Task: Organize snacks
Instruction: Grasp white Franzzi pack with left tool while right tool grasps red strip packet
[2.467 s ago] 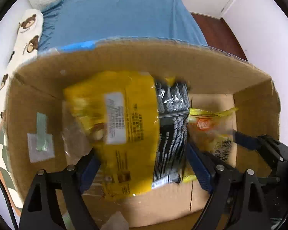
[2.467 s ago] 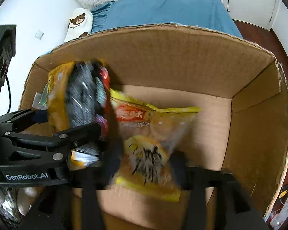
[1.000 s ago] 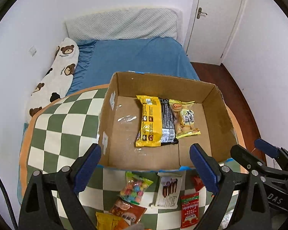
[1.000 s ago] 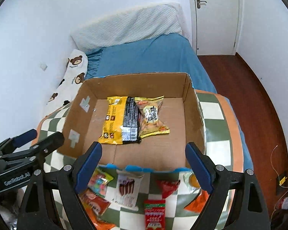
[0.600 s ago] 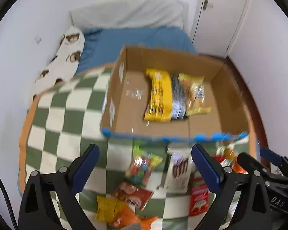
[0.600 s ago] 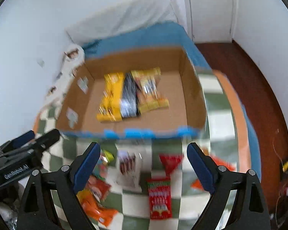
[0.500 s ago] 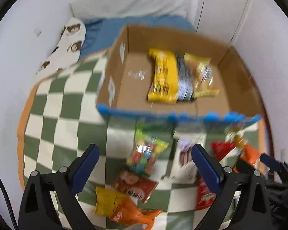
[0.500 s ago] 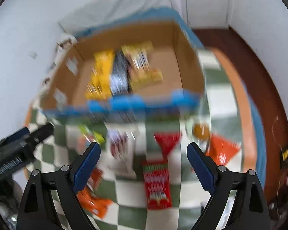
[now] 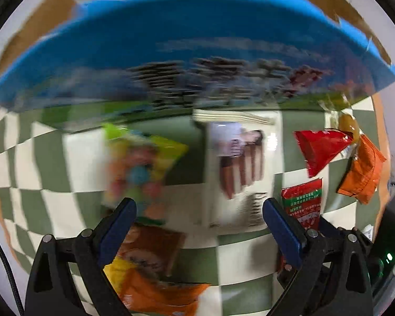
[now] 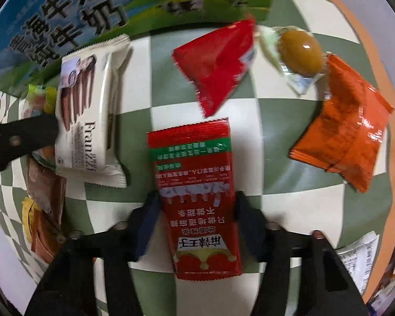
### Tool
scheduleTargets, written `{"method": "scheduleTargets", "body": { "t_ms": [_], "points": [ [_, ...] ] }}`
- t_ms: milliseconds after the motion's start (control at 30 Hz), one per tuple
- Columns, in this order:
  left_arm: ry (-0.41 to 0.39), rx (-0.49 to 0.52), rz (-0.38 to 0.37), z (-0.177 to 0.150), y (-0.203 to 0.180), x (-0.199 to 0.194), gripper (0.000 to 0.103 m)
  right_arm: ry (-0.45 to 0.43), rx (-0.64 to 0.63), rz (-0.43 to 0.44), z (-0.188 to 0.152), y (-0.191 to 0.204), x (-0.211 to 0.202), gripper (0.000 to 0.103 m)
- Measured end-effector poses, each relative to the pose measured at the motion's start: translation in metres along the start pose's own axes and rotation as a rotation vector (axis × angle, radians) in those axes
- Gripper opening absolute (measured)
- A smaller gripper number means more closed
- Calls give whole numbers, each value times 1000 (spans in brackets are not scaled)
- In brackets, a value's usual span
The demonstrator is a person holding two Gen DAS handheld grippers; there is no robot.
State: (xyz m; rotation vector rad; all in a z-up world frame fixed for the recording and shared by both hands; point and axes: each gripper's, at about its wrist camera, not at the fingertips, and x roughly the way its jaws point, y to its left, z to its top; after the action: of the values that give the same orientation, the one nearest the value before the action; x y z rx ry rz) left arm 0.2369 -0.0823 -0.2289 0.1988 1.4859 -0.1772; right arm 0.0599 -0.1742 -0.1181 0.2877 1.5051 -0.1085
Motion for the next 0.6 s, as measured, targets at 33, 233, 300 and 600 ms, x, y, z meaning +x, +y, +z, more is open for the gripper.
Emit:
{"method": "scheduleTargets", "body": {
  "t_ms": [33, 233, 300, 600],
  "points": [
    [8, 14, 2, 2, -6, 4, 98, -2, 17, -3, -2, -6, -2, 54],
    [45, 68, -10, 7, -34, 29, 95, 30, 99, -12, -10, -46, -8, 54],
    [60, 81, -23, 5, -40, 36, 79, 36, 100, -15, -11, -52, -9, 54],
    [42, 57, -11, -8, -29, 38, 59, 53, 89, -23, -3, -47, -9, 54]
  ]
}}
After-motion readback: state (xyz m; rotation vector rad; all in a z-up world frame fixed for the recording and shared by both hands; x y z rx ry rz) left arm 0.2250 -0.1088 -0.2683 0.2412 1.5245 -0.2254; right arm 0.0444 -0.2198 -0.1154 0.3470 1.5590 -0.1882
